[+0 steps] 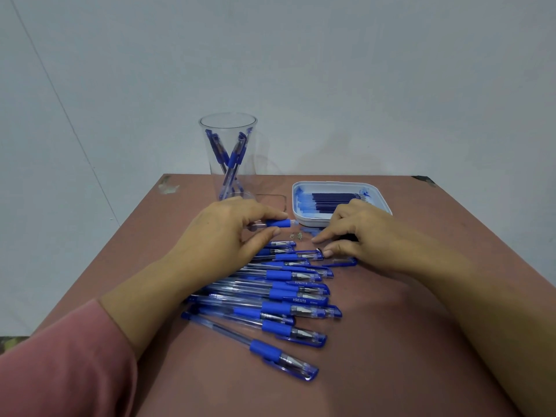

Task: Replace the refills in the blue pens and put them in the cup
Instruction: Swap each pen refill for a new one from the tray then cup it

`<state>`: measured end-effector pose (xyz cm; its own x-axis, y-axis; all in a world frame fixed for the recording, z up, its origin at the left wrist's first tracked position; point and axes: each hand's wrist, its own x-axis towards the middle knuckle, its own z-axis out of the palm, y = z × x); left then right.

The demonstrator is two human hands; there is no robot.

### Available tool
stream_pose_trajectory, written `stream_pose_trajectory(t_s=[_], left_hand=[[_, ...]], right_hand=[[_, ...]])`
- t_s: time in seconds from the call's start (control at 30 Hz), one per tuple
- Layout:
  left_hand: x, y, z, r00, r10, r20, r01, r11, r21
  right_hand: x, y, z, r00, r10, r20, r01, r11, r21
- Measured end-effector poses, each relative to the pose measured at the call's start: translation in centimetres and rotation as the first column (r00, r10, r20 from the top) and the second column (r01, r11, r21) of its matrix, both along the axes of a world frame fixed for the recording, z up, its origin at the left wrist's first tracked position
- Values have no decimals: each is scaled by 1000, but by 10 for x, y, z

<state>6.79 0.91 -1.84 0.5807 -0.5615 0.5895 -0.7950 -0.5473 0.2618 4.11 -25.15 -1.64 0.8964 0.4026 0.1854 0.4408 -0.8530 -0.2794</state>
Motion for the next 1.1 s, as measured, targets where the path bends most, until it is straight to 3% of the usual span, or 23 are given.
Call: stream_pose_trajectory(t_s=[0.23,0.53,0.67,0.8,1.1], left_hand=[[-1,0,0,1000,1,-3,-1,1000,7],[-2,-1,2,1000,0,-8,0,1000,14],[-3,-1,2,1000,-10,-13,10,1000,9],[-3,-1,2,1000,-14,2,14,1000,13],[-3,-2,2,1000,-25,10,25,1000,14]], right_hand=[[0,7,5,999,6,-45,-9,998,-64],[-1,3,10,995,-30,-91,29,999,-15],[-6,-1,13,993,-98,-62,106,985,137],[-11,0,13,997,-72,-13,72,952,299],[-10,4,8,995,-47,-84,77,909,410]])
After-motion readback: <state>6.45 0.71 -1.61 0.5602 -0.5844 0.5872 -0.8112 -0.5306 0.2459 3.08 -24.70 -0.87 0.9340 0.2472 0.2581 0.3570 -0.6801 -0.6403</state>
